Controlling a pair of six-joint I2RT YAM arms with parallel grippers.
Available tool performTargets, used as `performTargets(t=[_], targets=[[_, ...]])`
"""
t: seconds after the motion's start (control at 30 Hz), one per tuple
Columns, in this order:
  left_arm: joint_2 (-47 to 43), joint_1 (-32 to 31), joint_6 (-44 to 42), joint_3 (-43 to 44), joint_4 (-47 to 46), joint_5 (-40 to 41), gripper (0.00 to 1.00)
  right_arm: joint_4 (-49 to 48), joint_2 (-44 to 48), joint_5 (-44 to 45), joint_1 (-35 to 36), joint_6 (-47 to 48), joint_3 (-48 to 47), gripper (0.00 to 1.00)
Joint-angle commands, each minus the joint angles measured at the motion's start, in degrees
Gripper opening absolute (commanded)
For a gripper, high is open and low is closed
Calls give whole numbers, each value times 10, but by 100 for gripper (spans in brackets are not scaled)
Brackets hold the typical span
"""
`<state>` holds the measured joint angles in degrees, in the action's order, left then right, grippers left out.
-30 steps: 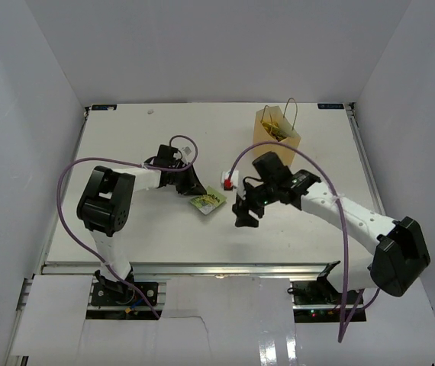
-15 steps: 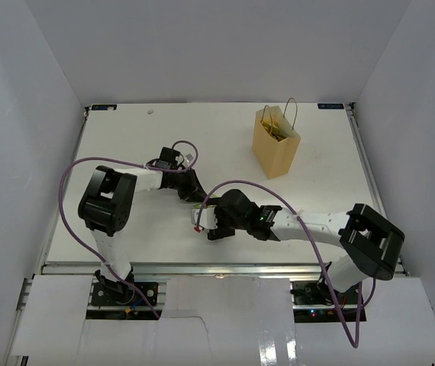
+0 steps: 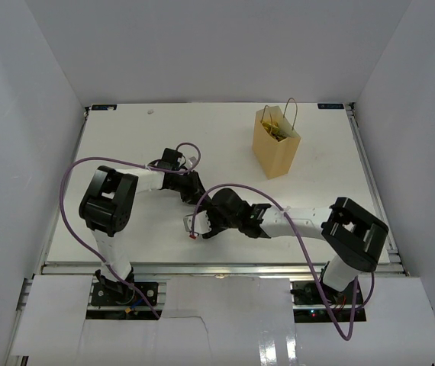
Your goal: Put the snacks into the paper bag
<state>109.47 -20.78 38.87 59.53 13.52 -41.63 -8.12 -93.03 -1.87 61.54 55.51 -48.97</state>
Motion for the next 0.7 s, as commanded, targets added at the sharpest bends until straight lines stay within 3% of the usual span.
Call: performTargets(t=[0.0, 0.13, 0.2, 0.33, 0.43, 0.67], targets=[[-12, -2, 1, 8, 2, -26, 17, -26, -9, 3, 1, 7, -30, 55], [-22, -2, 4, 8, 4, -28, 20, -30, -23, 33, -1, 2, -38, 25], [-25, -2, 4, 10, 7, -22, 23, -30, -22, 35, -2, 2, -34, 23], [-41, -1, 7, 19, 18, 13, 44, -28, -5, 34, -2, 0, -21, 18], [-65, 7, 9, 30, 20, 33, 52, -16, 19, 29, -2, -12, -13, 9], [-169, 36, -6, 60, 20, 130, 55, 72, 99, -27, -6, -81, -26, 8]])
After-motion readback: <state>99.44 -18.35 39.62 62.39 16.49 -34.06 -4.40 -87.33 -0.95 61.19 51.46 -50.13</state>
